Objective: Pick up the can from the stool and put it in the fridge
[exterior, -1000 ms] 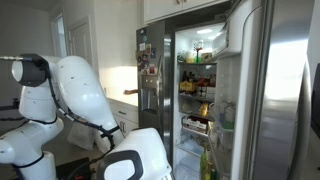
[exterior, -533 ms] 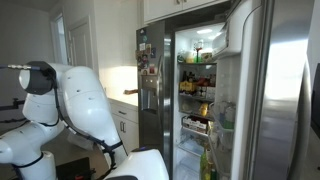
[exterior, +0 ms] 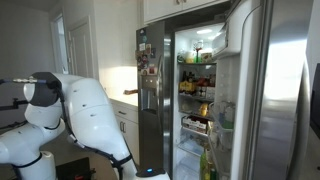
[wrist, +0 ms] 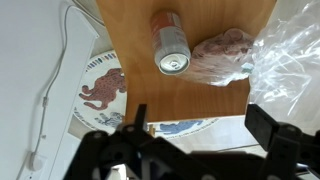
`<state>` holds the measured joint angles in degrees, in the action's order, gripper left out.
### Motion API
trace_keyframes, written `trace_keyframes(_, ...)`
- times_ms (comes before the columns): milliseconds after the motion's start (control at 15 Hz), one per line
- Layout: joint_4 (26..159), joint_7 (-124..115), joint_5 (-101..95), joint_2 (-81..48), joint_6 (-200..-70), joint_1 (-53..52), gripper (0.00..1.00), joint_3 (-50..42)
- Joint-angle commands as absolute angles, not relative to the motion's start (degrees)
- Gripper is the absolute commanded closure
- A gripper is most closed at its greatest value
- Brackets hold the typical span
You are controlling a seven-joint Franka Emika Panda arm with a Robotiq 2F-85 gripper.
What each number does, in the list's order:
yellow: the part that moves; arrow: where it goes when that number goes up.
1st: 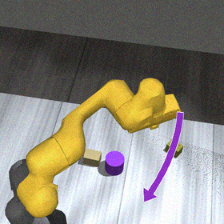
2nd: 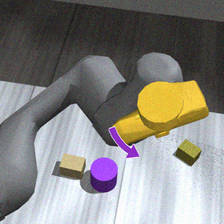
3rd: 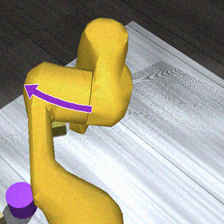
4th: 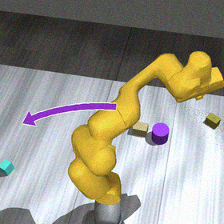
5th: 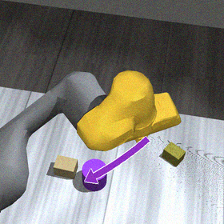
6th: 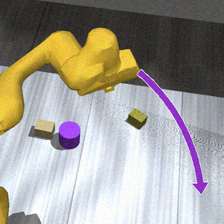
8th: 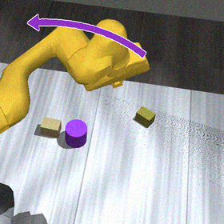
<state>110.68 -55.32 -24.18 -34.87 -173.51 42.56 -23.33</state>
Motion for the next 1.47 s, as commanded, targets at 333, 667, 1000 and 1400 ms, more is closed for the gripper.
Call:
trace_keyframes(333,99.89,-32.35,1.42,-44.58,-172.04,40.70,0.00,-24.44)
trace_keyframes(667,100.48,-30.17,4.89,-45.17,-173.25,39.80,0.00,-24.98)
trace_keyframes(1000,100.38,-31.07,6.17,-45.76,-173.40,38.76,0.00,-25.65)
trace_keyframes(1400,97.95,-30.55,13.43,-49.36,-172.53,36.00,0.00,-26.77)
